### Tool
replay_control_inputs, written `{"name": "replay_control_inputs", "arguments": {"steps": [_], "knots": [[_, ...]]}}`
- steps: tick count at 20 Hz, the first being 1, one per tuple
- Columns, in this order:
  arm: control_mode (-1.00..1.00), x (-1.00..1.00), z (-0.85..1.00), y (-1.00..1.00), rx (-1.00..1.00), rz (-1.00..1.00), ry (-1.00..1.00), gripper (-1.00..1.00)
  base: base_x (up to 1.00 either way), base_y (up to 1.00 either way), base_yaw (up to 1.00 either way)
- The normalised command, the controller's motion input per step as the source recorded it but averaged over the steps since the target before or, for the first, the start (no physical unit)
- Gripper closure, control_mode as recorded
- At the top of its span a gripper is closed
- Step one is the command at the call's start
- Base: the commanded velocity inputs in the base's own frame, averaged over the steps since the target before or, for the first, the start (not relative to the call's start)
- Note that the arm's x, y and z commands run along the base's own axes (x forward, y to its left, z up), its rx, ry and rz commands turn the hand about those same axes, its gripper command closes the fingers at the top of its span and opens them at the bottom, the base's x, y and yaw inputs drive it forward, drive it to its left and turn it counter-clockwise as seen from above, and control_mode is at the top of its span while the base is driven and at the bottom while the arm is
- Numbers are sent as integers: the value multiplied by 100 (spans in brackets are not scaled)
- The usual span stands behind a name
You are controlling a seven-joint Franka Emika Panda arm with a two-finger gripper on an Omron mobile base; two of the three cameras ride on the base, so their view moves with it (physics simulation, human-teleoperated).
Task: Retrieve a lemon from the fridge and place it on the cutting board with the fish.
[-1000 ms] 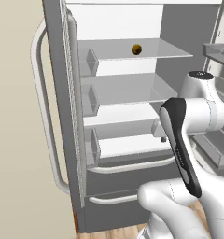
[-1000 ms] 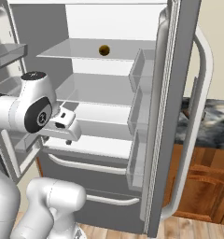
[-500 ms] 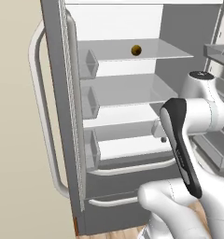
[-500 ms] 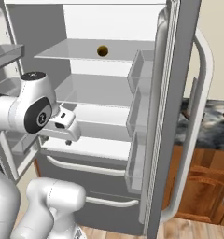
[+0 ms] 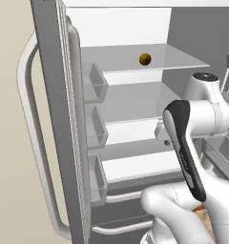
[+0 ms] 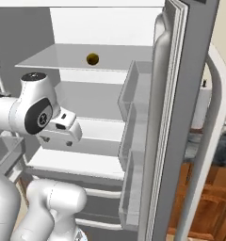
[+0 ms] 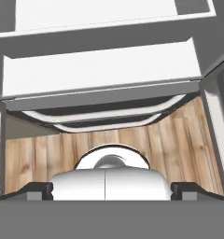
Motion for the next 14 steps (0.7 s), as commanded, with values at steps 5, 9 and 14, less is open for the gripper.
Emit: {"name": "replay_control_inputs", "arguments": {"steps": [5,9,14], "knots": [[100,0,0,0,0,0,0,-100,53,0,-6],[100,0,0,0,0,0,0,-100,52,0,-5],[100,0,0,0,0,0,0,-100,54,0,-2]]}}
